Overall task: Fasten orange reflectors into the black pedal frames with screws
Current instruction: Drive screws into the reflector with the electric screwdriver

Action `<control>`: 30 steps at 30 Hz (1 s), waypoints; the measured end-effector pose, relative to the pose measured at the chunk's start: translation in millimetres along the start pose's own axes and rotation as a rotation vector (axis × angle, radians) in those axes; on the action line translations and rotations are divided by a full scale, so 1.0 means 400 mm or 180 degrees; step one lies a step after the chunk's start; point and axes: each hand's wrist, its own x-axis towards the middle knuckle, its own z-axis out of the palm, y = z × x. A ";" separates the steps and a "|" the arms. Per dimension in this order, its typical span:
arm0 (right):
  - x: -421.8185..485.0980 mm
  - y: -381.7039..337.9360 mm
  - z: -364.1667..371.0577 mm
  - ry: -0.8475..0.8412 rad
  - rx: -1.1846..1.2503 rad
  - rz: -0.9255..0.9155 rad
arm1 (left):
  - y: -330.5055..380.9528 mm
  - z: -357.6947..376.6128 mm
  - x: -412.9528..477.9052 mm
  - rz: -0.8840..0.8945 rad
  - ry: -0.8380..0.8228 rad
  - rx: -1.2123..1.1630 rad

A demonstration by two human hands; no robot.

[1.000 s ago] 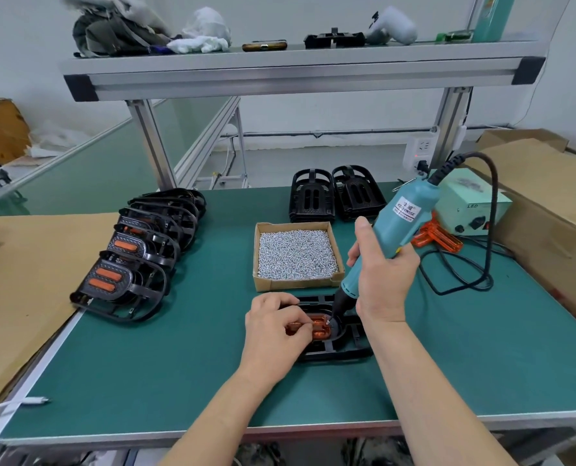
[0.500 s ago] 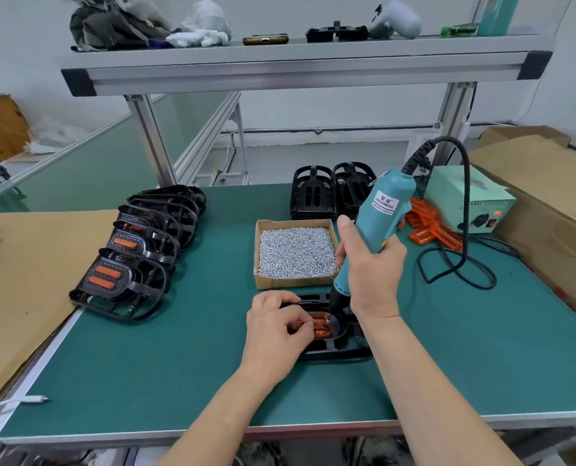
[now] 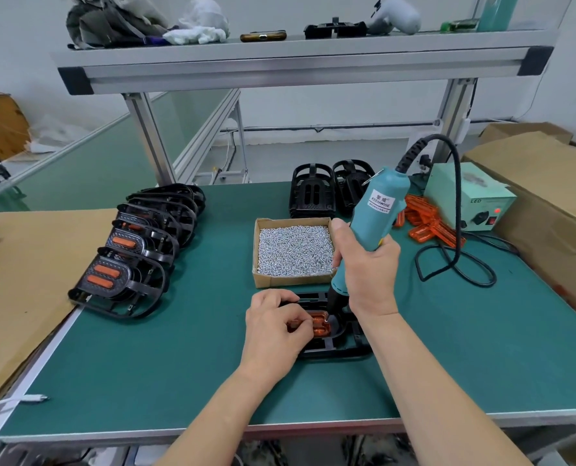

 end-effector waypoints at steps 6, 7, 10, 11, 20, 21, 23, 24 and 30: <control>0.005 -0.009 -0.029 -0.0072 0.0342 0.0126 | 0.002 -0.002 0.001 0.0053 0.0002 0.0025; 0.003 -0.010 -0.029 -0.0099 0.0377 0.0107 | 0.002 -0.002 0.002 0.0057 0.0007 0.0036; 0.000 -0.013 -0.028 -0.0130 0.0370 0.0100 | -0.005 -0.002 -0.001 0.0049 0.0024 0.0040; 0.000 -0.014 -0.029 -0.0154 0.0365 0.0107 | -0.007 -0.002 -0.003 0.0050 0.0029 0.0030; 0.030 -0.049 -0.029 -0.0159 0.0659 0.0238 | -0.008 -0.002 0.002 0.0059 -0.0001 0.0000; 0.035 -0.046 -0.034 0.0043 0.0826 0.0400 | -0.008 -0.002 0.002 0.0051 -0.0006 0.0008; 0.049 -0.032 -0.052 0.0482 0.1182 0.0809 | -0.006 -0.003 0.001 0.0026 -0.0018 -0.0015; 0.056 -0.023 -0.064 0.0670 0.1327 0.1016 | -0.004 -0.004 0.001 0.0016 -0.0030 -0.0028; 0.065 0.041 -0.120 0.1020 0.1510 0.1505 | -0.001 -0.009 -0.005 0.0130 0.0026 -0.0044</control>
